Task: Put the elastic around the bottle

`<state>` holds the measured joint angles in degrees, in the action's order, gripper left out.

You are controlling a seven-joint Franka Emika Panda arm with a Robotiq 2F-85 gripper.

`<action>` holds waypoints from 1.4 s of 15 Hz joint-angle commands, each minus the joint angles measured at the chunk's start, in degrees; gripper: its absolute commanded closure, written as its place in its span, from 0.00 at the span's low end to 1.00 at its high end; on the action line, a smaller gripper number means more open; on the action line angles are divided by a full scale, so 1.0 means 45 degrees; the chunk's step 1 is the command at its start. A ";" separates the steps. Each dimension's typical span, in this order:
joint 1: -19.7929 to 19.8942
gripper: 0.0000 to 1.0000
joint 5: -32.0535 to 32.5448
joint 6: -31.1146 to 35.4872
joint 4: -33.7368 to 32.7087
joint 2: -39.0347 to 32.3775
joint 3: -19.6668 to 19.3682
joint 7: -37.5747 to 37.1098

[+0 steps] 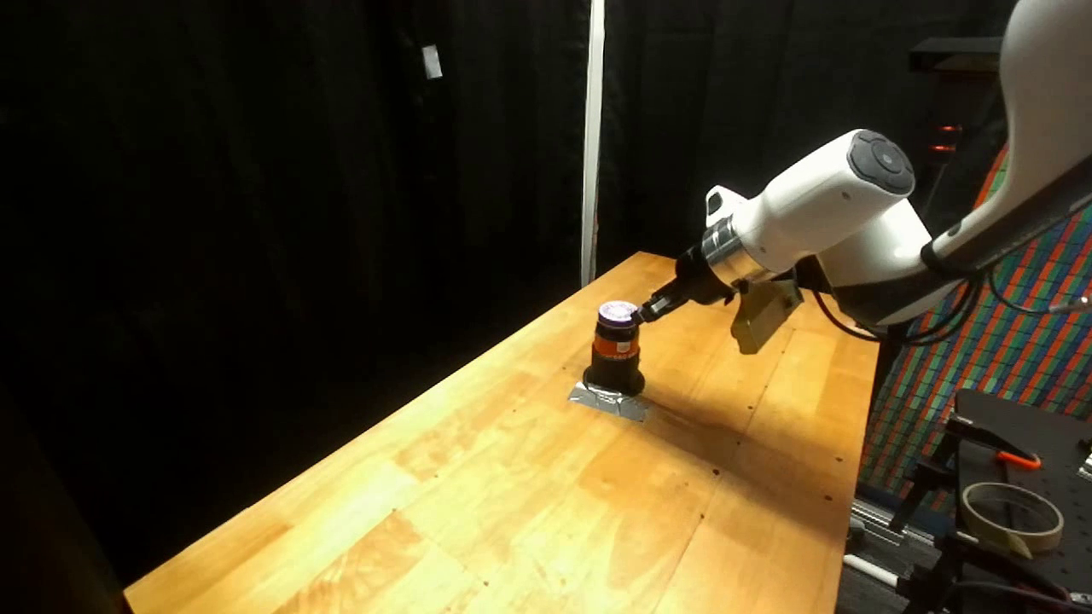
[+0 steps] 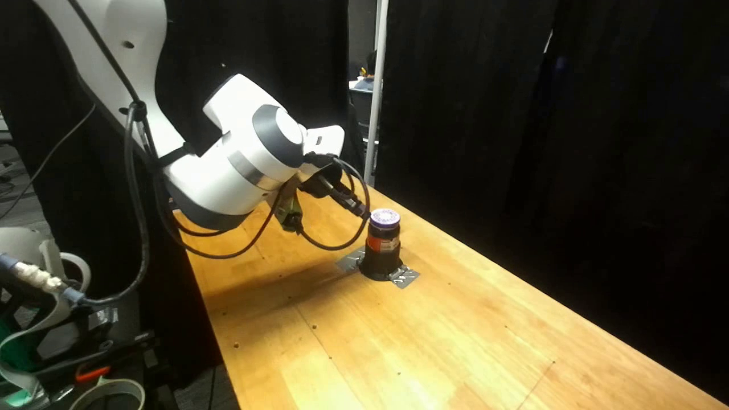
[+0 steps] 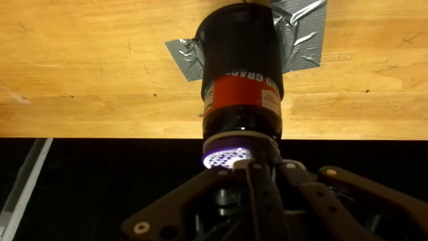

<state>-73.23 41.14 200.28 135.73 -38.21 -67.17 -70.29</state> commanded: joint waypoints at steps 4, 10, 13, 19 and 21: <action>-0.1949 0.66 -0.6680 0.1025 0.2048 -0.1938 0.0776 0.2373; -0.1445 0.23 -0.2065 -0.2474 0.1451 0.1387 -0.0163 0.3056; -0.1627 0.02 -0.2516 -0.4793 0.1333 0.3475 -0.0112 0.5135; -0.3506 0.00 -0.3406 -1.0830 0.0021 0.7770 -0.1418 0.8515; -0.4093 0.00 -0.2983 -1.2827 -0.0916 0.9195 -0.1718 0.8652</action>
<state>-87.74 26.24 153.61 135.98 -8.07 -72.32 -35.00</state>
